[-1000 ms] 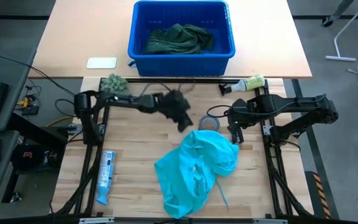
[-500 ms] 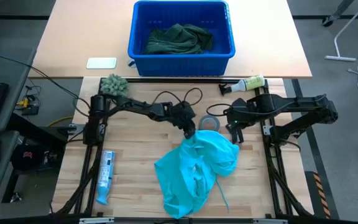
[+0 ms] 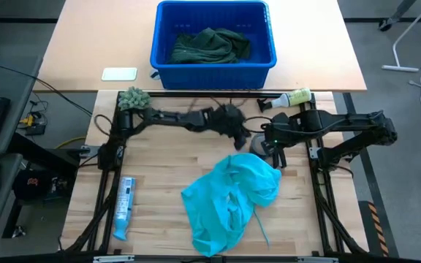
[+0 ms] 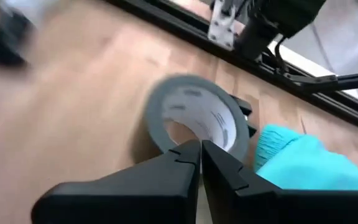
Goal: Fold laundry
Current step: Move the black electrical tape to the top right of the table
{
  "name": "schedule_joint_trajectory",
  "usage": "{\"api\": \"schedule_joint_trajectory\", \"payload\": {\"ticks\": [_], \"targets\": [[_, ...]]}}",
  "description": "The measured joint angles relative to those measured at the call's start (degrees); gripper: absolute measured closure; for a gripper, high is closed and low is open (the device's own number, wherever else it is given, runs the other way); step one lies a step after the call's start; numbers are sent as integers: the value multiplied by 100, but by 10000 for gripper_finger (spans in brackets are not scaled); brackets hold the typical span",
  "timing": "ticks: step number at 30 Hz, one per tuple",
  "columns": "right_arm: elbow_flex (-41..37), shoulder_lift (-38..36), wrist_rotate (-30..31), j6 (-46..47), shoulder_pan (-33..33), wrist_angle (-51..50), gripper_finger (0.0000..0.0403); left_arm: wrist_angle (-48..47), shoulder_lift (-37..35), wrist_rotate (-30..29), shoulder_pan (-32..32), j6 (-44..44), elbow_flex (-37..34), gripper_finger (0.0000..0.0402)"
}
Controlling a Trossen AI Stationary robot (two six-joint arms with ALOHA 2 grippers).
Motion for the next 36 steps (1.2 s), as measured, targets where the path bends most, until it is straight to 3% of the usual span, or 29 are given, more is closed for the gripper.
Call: {"api": "schedule_joint_trajectory", "payload": {"ticks": [3,8,11,19,27,36], "targets": [[-475,46,-507,-131,-385,398,403,-683,-578,-49,288,477,13,401],[-1635,60,-1395,-606,-1141,2329,403,-1368,-1710,-256,682,1048,5,401],[-1926,60,-1483,-807,-1471,3035,403,-1359,-2409,-444,805,1235,15,401],[-2413,118,-1536,-879,-1945,3275,403,-1413,-3628,-1201,737,1087,13,401],[-2807,362,-1431,-730,-2466,3831,403,-1508,-4088,-2131,397,1201,9,401],[-2701,551,163,-569,-3466,3777,403,-1560,-4105,-2281,224,1213,4,401]]}}
